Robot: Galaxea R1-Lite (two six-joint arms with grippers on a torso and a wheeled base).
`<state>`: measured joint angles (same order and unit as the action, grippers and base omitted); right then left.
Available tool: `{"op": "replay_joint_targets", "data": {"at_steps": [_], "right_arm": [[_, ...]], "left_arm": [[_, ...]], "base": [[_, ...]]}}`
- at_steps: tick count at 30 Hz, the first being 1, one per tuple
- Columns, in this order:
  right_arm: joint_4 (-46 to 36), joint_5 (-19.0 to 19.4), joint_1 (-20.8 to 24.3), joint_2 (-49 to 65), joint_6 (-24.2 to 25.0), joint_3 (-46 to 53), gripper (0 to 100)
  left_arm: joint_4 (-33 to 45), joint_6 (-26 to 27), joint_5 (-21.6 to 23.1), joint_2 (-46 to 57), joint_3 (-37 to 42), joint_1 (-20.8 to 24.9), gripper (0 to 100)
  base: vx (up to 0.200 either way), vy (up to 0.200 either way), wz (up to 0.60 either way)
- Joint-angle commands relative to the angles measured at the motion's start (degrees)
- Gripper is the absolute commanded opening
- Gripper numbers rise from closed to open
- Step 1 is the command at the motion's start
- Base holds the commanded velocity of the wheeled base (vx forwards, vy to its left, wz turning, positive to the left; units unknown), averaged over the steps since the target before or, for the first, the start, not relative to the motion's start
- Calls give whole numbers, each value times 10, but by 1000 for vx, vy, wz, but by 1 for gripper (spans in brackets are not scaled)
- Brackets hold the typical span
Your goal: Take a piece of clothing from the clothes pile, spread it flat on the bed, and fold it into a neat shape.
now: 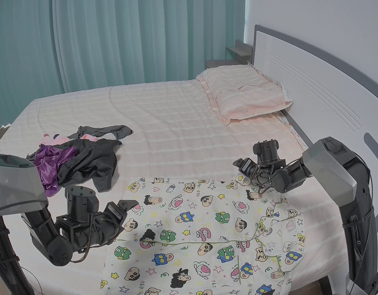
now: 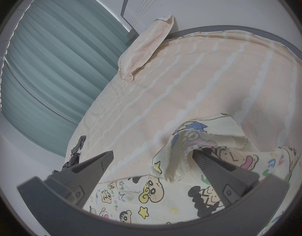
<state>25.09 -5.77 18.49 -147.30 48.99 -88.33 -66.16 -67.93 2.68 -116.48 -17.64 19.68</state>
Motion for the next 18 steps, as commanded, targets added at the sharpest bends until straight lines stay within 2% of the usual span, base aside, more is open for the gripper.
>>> {"op": "replay_joint_targets", "data": {"at_steps": [1, 6, 7, 9, 13, 14, 15, 16, 18], "right_arm": [[-1, 0, -1, -4, 0, -5, 100], [1, 1, 1, -25, -1, -41, 100], [1, 0, -3, -40, 0, -85, 100], [5, 1, -6, -43, 2, -104, 100], [50, 0, -29, -48, 20, -157, 100], [100, 1, -42, -51, 20, -168, 100], [100, 1, -42, -51, 20, -168, 100], [137, 2, -48, -50, 16, -170, 100], [138, 6, -50, -53, 1, -170, 100]], "left_arm": [[0, 0, 0, -1, 0, 0, 100], [0, 0, 0, -1, 0, 0, 100], [0, 0, 0, -1, 0, 0, 100], [0, -1, 0, -1, 0, 0, 100], [0, -1, 0, -1, 0, 0, 100], [0, -1, 0, -1, 0, 0, 100], [0, -1, 0, -1, 0, 0, 100], [0, -1, 0, -1, 0, 0, 100], [0, 0, 0, -1, 0, 0, 100]], "base": [[0, 0, 0], [0, 0, 0], [0, 0, 0], [0, 0, 0], [0, 0, 0], [0, 0, 0], [0, 0, 0], [0, 0, 0], [0, 0, 0]]}}
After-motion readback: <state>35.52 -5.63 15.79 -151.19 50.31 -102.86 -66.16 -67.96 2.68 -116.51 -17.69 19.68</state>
